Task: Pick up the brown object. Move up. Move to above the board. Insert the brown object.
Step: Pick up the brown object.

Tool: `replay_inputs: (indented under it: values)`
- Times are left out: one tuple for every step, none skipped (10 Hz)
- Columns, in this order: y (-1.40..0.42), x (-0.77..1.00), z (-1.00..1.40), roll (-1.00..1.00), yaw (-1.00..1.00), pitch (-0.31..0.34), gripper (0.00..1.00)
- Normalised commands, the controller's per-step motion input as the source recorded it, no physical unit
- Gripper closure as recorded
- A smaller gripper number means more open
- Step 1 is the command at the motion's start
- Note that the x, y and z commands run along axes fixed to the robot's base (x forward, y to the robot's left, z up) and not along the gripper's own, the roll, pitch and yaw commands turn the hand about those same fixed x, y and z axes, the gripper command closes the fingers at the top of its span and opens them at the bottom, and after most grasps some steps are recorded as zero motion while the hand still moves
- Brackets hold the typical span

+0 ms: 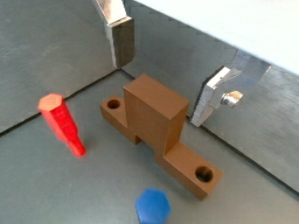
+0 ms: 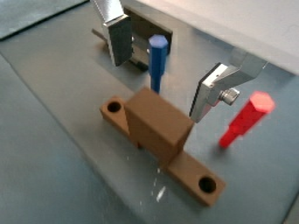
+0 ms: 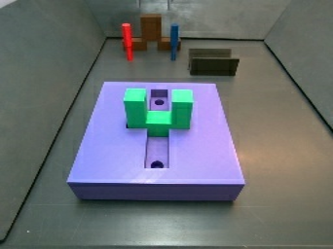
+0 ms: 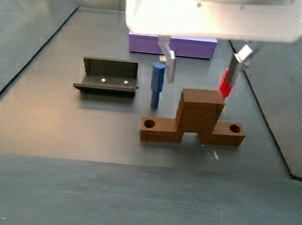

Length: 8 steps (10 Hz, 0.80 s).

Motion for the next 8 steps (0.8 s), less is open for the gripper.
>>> replay_inputs:
  values:
    - [0.07,-0.08,-0.17,0.00,-0.01,-0.026,0.00]
    - [0.10,-0.06,-0.19,0.00,0.00,-0.020,0.00]
    - [0.11,-0.05,-0.24,0.00,0.00,-0.026,0.00]
    - [0.14,-0.04,-0.30,0.01,0.00,-0.034,0.00]
    - [0.11,0.00,-0.39,0.06,0.00,-0.030,0.00]
    - [0.04,0.00,-0.39,0.06,0.00,-0.009,0.00]
    - [0.02,0.00,-0.36,0.07,0.00,-0.009,0.00]
    - [0.01,0.00,-0.31,0.05,0.00,-0.003,0.00]
